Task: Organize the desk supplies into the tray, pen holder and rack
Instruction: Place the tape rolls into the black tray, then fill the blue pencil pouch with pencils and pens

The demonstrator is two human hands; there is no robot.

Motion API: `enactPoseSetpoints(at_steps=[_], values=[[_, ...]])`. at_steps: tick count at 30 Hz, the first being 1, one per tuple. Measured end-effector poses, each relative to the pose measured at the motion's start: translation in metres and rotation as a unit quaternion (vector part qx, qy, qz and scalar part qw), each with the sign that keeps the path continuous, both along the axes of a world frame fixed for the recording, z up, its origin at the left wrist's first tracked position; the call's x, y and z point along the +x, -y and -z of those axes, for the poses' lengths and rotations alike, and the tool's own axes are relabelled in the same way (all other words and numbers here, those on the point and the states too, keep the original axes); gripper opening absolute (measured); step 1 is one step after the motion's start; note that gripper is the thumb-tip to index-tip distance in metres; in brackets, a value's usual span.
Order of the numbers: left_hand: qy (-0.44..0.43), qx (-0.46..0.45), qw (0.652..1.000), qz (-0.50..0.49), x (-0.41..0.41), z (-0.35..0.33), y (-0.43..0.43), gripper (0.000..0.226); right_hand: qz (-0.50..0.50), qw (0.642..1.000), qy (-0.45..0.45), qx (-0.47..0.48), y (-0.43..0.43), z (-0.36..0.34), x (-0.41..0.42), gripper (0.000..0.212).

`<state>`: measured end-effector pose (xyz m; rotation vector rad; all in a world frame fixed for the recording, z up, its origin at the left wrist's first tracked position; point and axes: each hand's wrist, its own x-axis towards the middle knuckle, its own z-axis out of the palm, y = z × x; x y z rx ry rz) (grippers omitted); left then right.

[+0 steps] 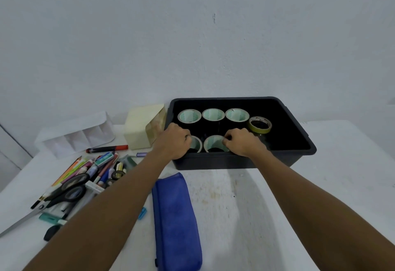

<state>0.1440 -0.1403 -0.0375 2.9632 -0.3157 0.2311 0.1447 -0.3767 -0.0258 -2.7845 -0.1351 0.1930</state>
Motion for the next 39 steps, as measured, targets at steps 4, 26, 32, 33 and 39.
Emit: enactPoseSetpoints(at_steps=[4,26,32,33,39], values=[[0.125,-0.067,0.990,-0.021,-0.017,0.003,-0.004,0.043,0.027,0.978,0.203,-0.026,-0.002,-0.001,-0.016,0.024],[0.056,-0.218,0.974,-0.022,-0.143,0.046,-0.112,0.008,-0.035,0.970,0.121,0.209,-0.134,0.046,-0.153,0.024],[-0.052,-0.400,0.914,0.042,-0.138,0.024,-0.124,0.019,-0.041,0.894,0.251,0.369,-0.165,0.002,-0.144,0.020],[-0.079,-0.457,0.884,0.052,-0.137,0.020,-0.127,0.017,-0.020,0.884,0.238,0.402,-0.168,0.000,-0.138,0.019],[-0.133,-0.630,0.763,0.057,-0.139,-0.016,-0.156,0.012,0.060,0.902,0.155,0.398,-0.211,0.004,-0.131,0.016]])
